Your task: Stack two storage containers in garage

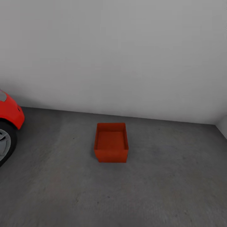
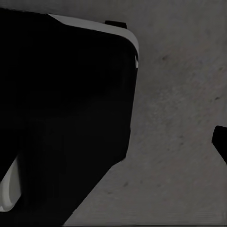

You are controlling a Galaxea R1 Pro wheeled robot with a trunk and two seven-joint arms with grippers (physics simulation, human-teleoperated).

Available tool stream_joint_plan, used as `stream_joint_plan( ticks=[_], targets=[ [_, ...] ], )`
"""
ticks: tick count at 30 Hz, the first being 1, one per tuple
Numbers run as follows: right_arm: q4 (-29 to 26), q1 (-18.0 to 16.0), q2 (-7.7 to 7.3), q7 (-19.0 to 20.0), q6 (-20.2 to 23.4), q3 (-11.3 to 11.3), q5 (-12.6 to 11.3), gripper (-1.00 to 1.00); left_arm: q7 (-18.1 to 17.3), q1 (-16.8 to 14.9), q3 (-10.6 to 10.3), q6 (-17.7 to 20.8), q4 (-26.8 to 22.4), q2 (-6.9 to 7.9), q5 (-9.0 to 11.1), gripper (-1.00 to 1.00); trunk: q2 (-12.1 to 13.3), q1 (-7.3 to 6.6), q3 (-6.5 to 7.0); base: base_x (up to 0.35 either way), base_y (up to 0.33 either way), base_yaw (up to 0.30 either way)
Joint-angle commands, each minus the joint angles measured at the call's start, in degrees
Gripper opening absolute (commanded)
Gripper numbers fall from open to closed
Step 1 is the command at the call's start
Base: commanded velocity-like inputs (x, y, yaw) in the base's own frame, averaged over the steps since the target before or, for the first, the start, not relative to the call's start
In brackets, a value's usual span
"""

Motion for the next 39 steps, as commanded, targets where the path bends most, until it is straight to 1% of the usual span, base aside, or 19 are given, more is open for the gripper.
stream_joint_plan(
  ticks=[1, 6, 10, 11, 12, 14, 15, 19, 22, 28, 31, 39],
  targets=[
    [0.2, 0.2, 0.06, 0.0, -0.4, 0.5, -0.6, 1.00, 0.1, 0.0, -0.2, -0.1, 0.0, 0.00, 0.4, 1.00, -0.1, 0.02, 0.03, 0.000, 0.000, 0.000],
    [0.2, 2.5, 0.11, 0.8, -0.7, 0.5, -0.6, 1.00, 0.0, 0.0, -0.2, -0.2, 0.0, -0.01, 0.3, 1.00, -0.1, 0.02, 0.50, 0.000, 0.000, 0.000],
    [0.2, 3.2, 0.06, 2.0, -0.8, 0.5, -0.6, 1.00, -0.1, 0.6, -0.3, 0.0, 0.2, -0.05, 0.4, 1.00, -0.1, 0.02, 0.87, 0.000, 0.000, 0.000],
    [0.2, 3.3, 0.05, 2.2, -0.8, 0.4, -0.6, 1.00, -0.1, 1.2, -0.3, 0.0, 0.2, -0.05, 0.4, 1.00, -0.1, 0.02, 0.96, 0.000, 0.000, 0.000],
    [0.2, 3.5, 0.04, 2.6, -0.8, 0.4, -0.7, 1.00, -0.1, 2.6, -0.3, -0.1, 0.2, -0.05, 0.3, 1.00, -0.1, 0.02, 1.05, 0.000, 0.000, 0.000],
    [0.2, 3.6, 0.02, 2.9, -0.9, 0.4, -0.7, 1.00, -0.1, 4.0, -0.3, -0.2, 0.2, -0.02, 0.3, 1.00, -0.1, 0.02, 1.24, 0.000, 0.000, 0.000],
    [0.2, 3.7, -0.03, 3.2, -0.8, 0.4, -0.7, 1.00, -0.2, 5.2, -0.3, -0.2, 0.2, 0.05, 0.3, 1.00, -0.1, 0.02, 1.33, 0.000, 0.000, 0.000],
    [0.2, 3.8, -0.16, 4.1, -0.8, 0.4, -0.7, 1.00, -0.7, 7.5, -0.3, -0.3, 0.2, 0.06, 0.3, 1.00, -0.1, 0.02, 1.70, 0.000, 0.000, 0.000],
    [0.2, 3.9, -0.22, 4.3, -0.8, 0.4, -0.7, 1.00, -1.2, 8.4, -0.3, -0.9, 0.2, -0.11, 0.3, 1.00, -0.1, 0.02, 1.98, 0.000, 0.000, 0.000],
    [0.2, 3.9, -0.94, 4.6, -0.8, 0.4, -0.7, 1.00, -1.5, 9.1, -0.3, -4.7, 0.2, -0.41, 0.4, 1.00, -0.1, 0.02, 2.54, 0.000, 0.000, 0.000],
    [0.2, 3.9, -1.08, 4.6, -0.7, 0.4, -0.7, 1.00, -1.6, 9.1, -0.3, -5.5, 0.3, -0.46, 0.4, 1.00, -0.1, 0.02, 2.81, 0.000, 0.000, 0.000],
    [0.2, 3.9, -1.12, 4.8, -0.5, 0.4, -0.7, 1.00, -1.6, 9.2, -0.3, -6.1, 0.3, -0.49, 0.5, 1.00, -0.1, 0.02, 3.56, 0.000, 0.000, 0.000]
  ],
)
